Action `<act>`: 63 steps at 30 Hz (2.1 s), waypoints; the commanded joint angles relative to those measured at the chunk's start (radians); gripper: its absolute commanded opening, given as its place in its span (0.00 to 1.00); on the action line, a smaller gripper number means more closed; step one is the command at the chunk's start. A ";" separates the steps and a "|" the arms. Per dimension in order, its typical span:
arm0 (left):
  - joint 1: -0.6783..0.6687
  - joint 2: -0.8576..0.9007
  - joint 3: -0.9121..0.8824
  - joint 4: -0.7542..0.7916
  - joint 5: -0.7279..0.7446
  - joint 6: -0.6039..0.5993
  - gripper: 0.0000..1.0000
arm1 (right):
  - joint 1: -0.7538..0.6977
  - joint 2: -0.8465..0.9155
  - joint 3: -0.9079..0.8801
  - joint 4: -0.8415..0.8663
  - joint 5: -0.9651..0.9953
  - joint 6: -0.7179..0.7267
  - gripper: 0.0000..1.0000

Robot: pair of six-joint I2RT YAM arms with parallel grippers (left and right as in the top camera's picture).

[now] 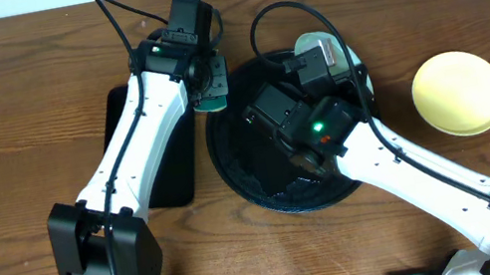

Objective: Clean dirty plates on tray and stack at the side
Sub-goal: 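Lift the mint plate off the round tray with the right gripper, then carry the mint plate right and stack it on the yellow plate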

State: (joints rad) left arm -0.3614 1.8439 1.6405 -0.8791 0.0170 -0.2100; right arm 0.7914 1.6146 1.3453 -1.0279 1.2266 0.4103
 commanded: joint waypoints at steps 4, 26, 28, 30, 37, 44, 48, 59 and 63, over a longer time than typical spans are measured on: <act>0.002 0.002 0.003 0.002 -0.002 -0.006 0.08 | 0.009 -0.018 0.002 -0.001 0.067 0.040 0.01; 0.002 0.002 0.003 0.002 -0.002 -0.006 0.08 | -0.302 -0.015 -0.060 0.074 -0.986 -0.062 0.01; 0.002 0.002 0.003 0.002 -0.002 -0.006 0.08 | -0.363 -0.015 -0.085 0.113 -1.144 -0.112 0.01; 0.002 0.002 0.003 0.001 -0.002 -0.006 0.08 | -0.424 -0.015 -0.106 0.138 -1.274 -0.139 0.01; 0.002 0.002 0.003 0.001 -0.002 -0.006 0.08 | -0.640 -0.016 -0.122 0.176 -1.587 -0.188 0.01; 0.002 0.002 0.003 0.001 -0.002 -0.006 0.08 | -0.845 -0.016 -0.122 0.152 -1.638 -0.160 0.01; 0.002 0.002 0.003 0.001 -0.002 -0.006 0.08 | -0.991 -0.016 -0.122 0.092 -1.581 -0.130 0.01; 0.002 0.002 0.003 0.001 -0.002 -0.006 0.08 | -1.307 -0.016 -0.139 0.018 -1.161 -0.010 0.01; 0.002 0.002 0.003 0.001 -0.002 -0.006 0.08 | -1.323 -0.016 -0.173 0.042 -1.038 0.095 0.01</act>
State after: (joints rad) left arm -0.3614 1.8439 1.6405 -0.8791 0.0174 -0.2100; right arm -0.5228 1.6146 1.2011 -0.9997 0.0196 0.3847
